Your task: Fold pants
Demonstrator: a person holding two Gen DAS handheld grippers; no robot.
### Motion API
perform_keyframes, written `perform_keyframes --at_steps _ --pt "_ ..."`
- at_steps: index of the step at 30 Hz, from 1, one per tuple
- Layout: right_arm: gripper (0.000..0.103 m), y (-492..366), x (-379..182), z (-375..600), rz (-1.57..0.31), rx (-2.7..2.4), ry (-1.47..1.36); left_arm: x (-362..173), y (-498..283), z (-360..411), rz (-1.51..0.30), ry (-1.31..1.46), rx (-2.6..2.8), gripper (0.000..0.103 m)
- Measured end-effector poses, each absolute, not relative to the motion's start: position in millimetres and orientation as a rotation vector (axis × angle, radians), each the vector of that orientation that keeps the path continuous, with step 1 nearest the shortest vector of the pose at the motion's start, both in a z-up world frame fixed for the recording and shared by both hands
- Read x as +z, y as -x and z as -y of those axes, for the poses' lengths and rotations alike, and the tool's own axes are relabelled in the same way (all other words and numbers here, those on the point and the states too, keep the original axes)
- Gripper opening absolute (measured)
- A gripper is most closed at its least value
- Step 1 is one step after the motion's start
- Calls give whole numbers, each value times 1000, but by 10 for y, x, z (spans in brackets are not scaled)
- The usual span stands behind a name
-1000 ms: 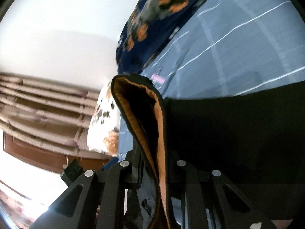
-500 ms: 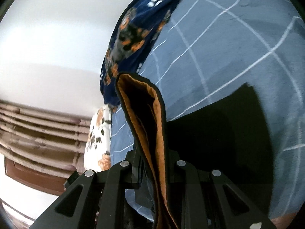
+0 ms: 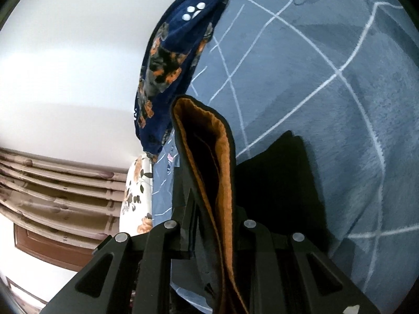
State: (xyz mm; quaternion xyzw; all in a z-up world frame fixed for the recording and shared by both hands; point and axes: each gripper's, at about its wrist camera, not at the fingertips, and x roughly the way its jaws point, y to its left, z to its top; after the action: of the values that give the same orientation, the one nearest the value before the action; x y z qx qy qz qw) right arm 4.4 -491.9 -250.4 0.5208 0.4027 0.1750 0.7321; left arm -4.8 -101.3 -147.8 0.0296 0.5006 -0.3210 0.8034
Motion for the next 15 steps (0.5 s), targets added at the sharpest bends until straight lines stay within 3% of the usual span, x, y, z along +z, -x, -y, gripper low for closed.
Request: perform_keyframes --at_steps 9,15 --pt "32 111 -2687 5205 -823 339 -1211 -1499 58 1142 -1082 -91 -704 79" --pt "34 634 -2372 5525 -649 325 -1238 -1475 61 1167 -1082 -88 -712 79"
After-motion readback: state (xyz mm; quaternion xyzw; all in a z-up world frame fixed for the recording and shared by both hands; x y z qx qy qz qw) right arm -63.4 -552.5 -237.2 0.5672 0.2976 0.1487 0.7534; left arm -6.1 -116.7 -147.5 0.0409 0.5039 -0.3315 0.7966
